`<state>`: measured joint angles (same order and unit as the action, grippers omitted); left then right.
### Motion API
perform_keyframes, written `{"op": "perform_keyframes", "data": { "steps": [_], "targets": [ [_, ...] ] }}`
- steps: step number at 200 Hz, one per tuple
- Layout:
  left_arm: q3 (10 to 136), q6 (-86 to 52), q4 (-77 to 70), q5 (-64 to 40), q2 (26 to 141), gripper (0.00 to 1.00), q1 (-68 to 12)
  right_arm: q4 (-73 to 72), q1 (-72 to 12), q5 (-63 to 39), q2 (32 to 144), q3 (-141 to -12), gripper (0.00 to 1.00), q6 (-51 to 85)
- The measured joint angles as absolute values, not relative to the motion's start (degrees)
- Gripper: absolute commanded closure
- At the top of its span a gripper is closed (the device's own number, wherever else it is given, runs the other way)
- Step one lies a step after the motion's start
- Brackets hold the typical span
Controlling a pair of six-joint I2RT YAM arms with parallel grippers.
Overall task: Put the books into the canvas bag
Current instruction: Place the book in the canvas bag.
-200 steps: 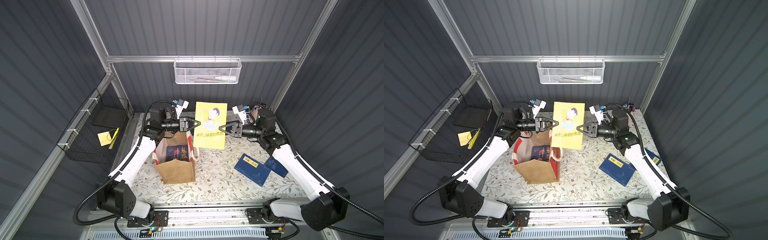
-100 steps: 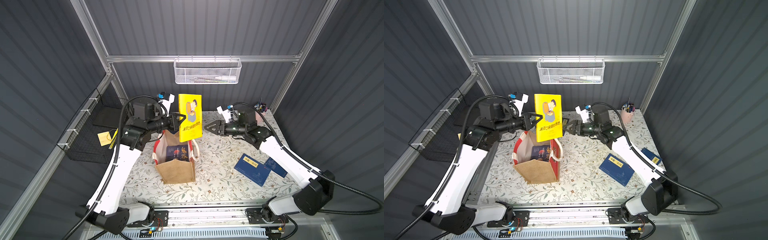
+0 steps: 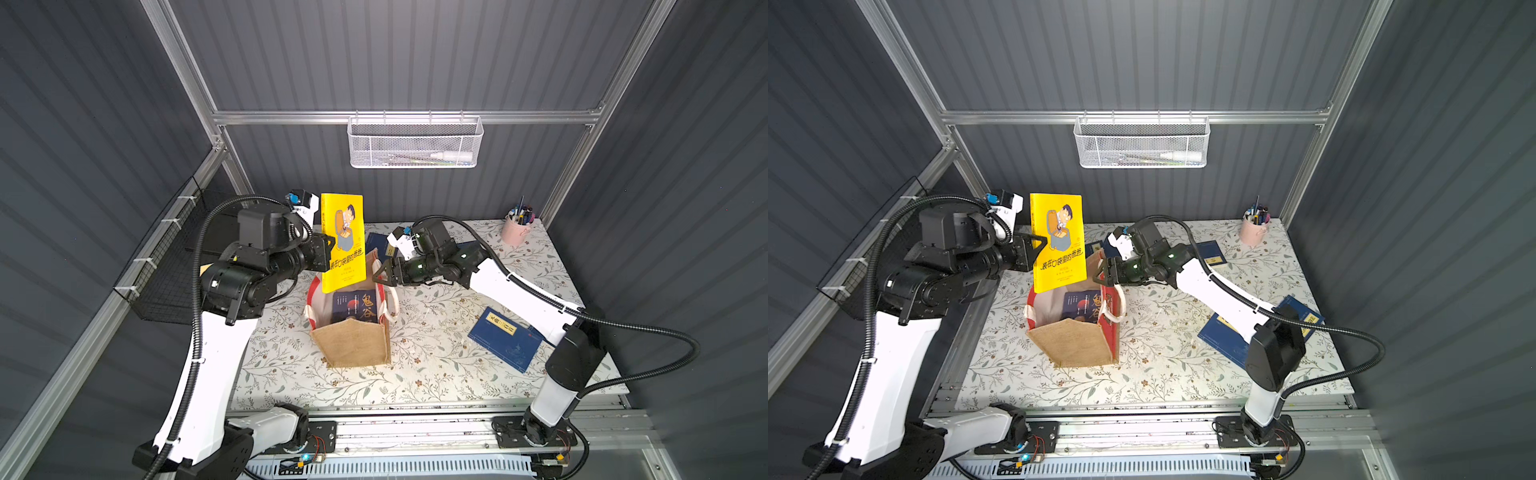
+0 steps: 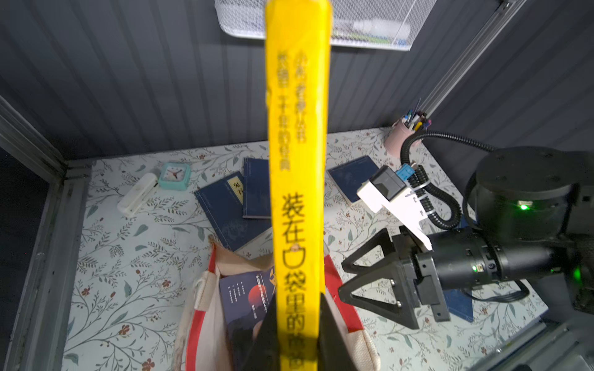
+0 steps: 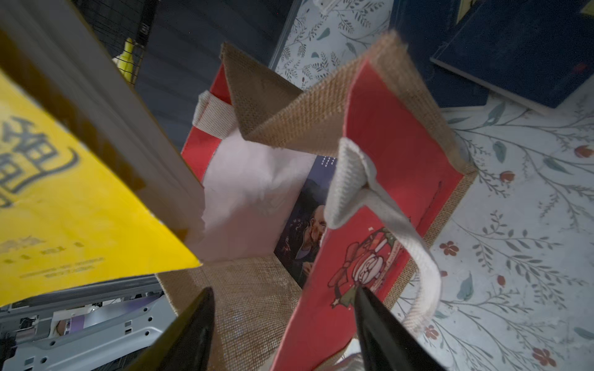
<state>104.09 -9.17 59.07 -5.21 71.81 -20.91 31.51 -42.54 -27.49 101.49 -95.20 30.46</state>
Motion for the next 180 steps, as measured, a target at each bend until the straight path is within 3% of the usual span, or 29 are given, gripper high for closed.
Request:
{"op": "perform_keyframes", "data": {
  "steps": [43, 67, 89, 180],
  "targets": [
    [105.0, -8.5, 64.8, -9.5, 77.4, 1.0, -20.9, 35.1, -43.1, -24.3, 102.1, -95.0, 0.81, 29.3],
    [105.8, -7.9, 67.2, -11.0, 79.2, 1.0, -20.9, 35.3, -43.1, -22.3, 100.7, -93.7, 0.94, 28.3],
    [106.5, -7.4, 69.3, -12.1, 80.4, 1.0, -20.9, 35.2, -43.2, -21.0, 99.3, -92.6, 1.0, 28.3],
    [106.8, -5.0, 76.6, -7.6, 83.1, 1.0, -20.9, 34.8, -43.3, -18.2, 97.3, -90.6, 1.0, 29.1]
  ]
}}
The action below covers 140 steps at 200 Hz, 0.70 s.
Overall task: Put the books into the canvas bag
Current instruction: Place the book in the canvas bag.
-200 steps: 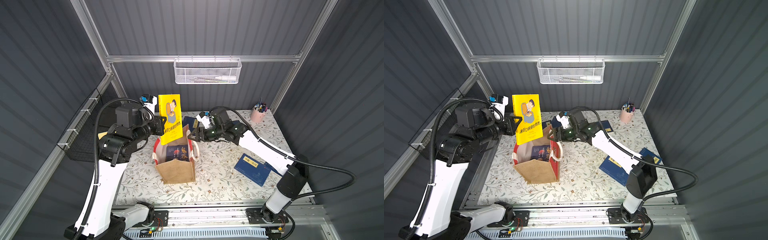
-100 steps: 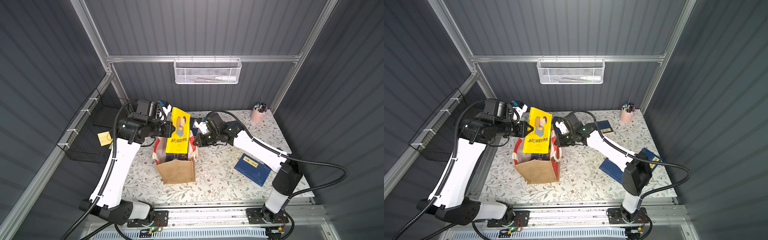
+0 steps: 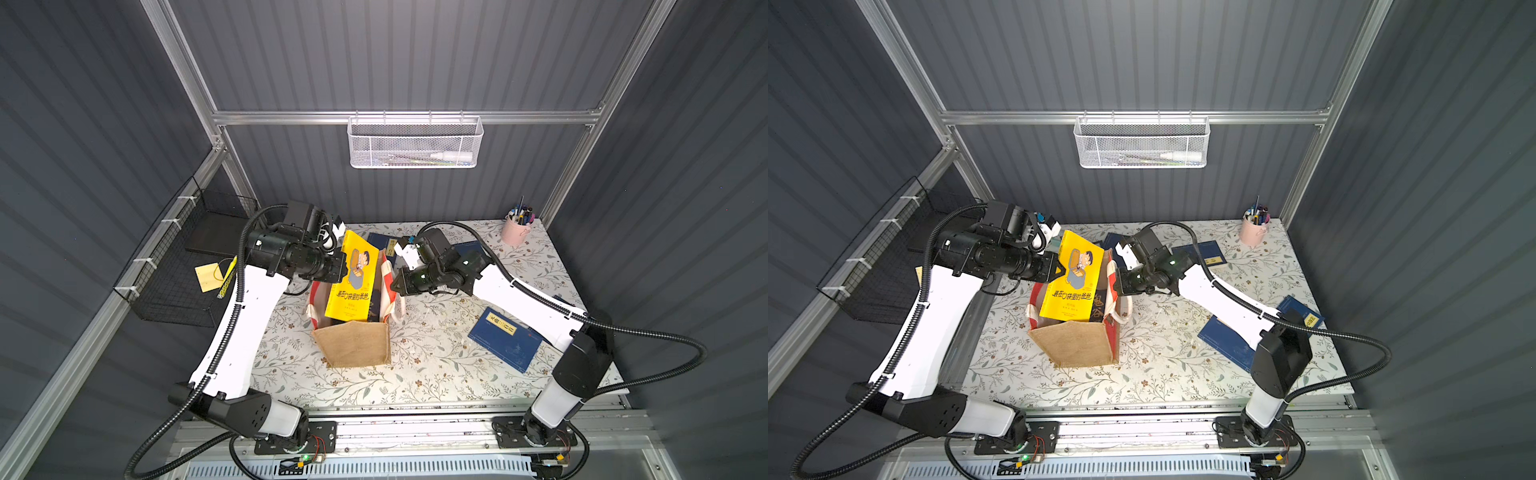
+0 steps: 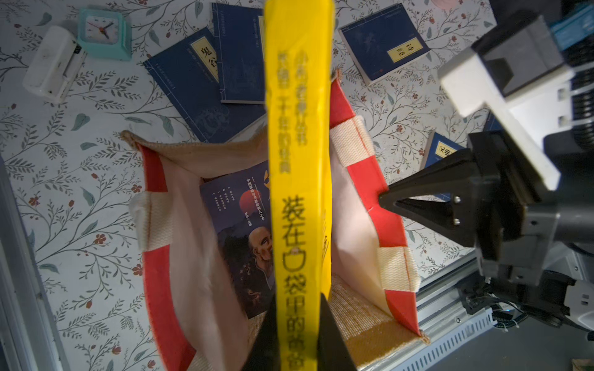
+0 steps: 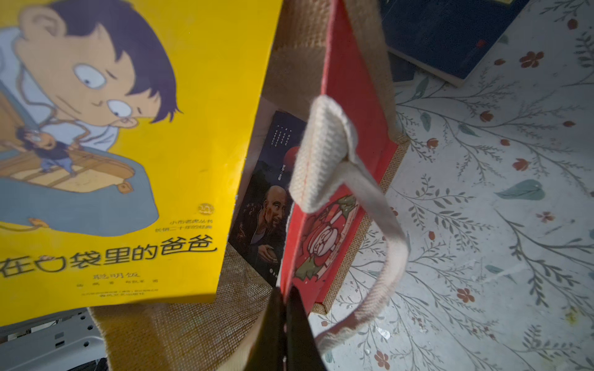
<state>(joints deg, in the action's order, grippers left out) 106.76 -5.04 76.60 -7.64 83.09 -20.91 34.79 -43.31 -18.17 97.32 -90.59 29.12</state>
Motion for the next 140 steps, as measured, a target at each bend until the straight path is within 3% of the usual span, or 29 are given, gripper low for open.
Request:
{"op": "perform_keyframes", "data": {
  "steps": [79, 140],
  "targets": [
    [103.4, -4.2, 78.2, -6.0, 84.0, 1.0, -20.9, 34.9, -43.4, -17.5, 97.0, -90.3, 1.0, 30.0],
    [90.8, -14.8, 67.5, -11.0, 84.2, 1.0, -20.9, 34.8, -43.4, -17.8, 97.0, -90.3, 1.0, 30.6]
  ]
}}
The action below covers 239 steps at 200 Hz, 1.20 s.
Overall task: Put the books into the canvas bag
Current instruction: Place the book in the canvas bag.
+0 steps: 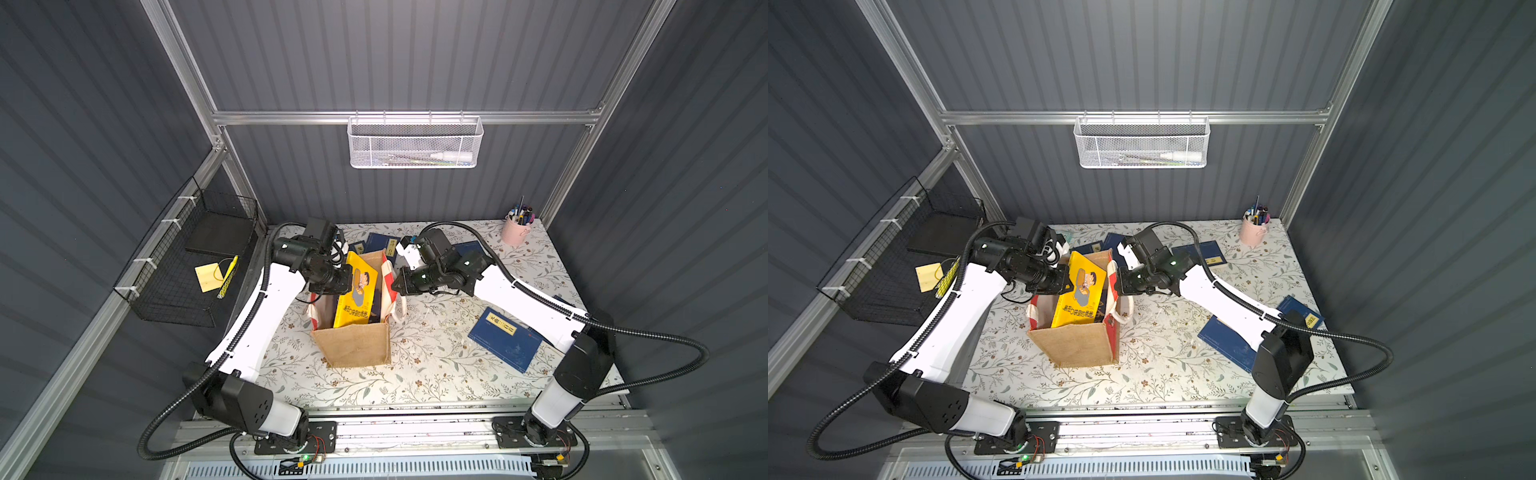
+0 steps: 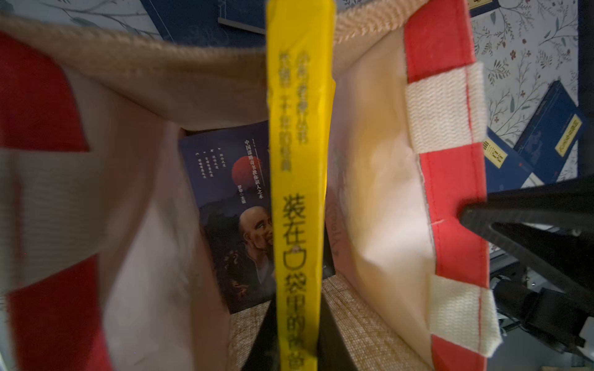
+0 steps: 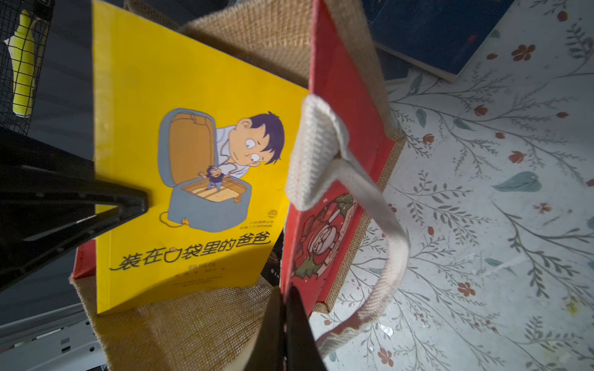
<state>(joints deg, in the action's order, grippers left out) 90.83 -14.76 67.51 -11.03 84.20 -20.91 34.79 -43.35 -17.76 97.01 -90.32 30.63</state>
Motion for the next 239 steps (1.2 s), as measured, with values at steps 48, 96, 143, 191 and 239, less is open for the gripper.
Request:
{"op": "perform_keyframes", "data": {
  "steps": [48, 96, 143, 191, 239],
  "targets": [
    [87.7, -20.6, 61.6, -16.9, 84.9, 1.0, -20.9, 34.8, -43.3, -17.8, 97.0, -90.3, 1.0, 30.6],
    [82.5, -22.3, 56.6, -19.7, 86.6, 1.0, -19.7, 34.8, -43.3, -17.7, 97.0, -90.3, 1.0, 30.6],
    [79.2, -20.6, 56.1, -14.3, 89.0, 0.83, -18.9, 34.8, -43.3, -17.8, 97.0, -90.3, 1.0, 30.4],
    [82.9, -17.7, 58.6, -8.1, 89.0, 0.45, -18.9, 34.9, -43.3, -17.8, 97.0, -90.3, 1.0, 30.1],
    [88.8, -16.0, 59.3, -4.4, 86.0, 0.38, -18.7, 34.8, -43.2, -18.7, 97.0, -90.3, 1.0, 29.9]
  ]
}}
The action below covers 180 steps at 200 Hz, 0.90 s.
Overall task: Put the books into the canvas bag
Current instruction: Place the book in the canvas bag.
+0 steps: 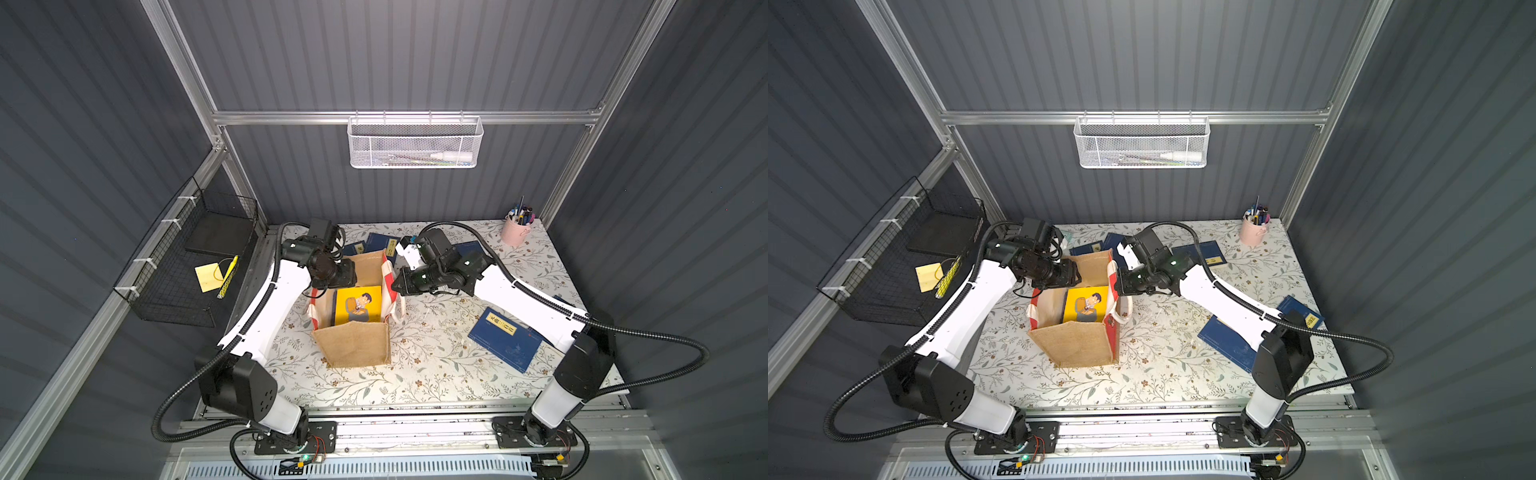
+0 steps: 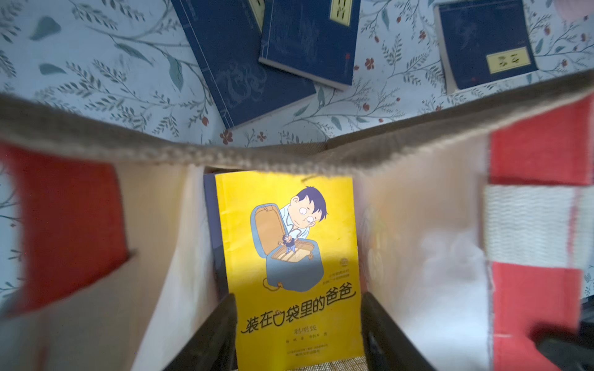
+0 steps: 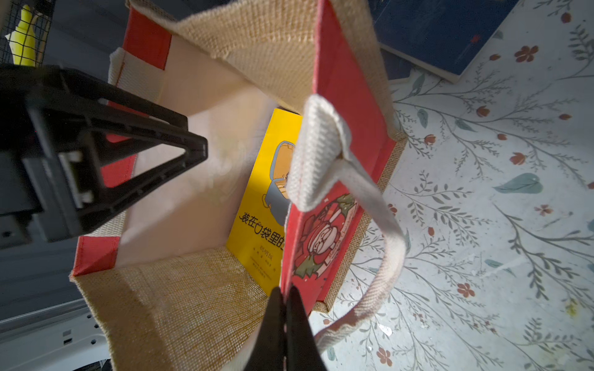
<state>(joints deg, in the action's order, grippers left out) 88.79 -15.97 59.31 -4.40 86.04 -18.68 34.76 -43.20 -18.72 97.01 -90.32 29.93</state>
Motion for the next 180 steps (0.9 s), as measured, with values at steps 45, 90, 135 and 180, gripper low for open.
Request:
{"op": "perform_keyframes", "data": {
  "steps": [45, 90, 135, 180],
  "targets": [
    [91.1, -15.1, 60.5, -0.1, 84.3, 0.29, -18.7, 34.8, -43.1, -19.3, 97.0, -90.3, 1.0, 29.9],
    [91.9, -15.0, 62.2, 10.0, 80.7, 0.21, -18.7, 34.8, -42.9, -19.7, 97.0, -90.3, 1.0, 30.0],
    [88.0, -13.9, 62.0, 14.9, 78.8, 0.38, -18.4, 34.3, -42.9, -20.6, 97.1, -90.3, 1.0, 30.4],
    [83.6, -12.4, 62.1, 12.2, 83.4, 1.0, -16.9, 34.0, -44.5, -21.4, 98.5, -92.4, 1.0, 31.5]
  ]
}}
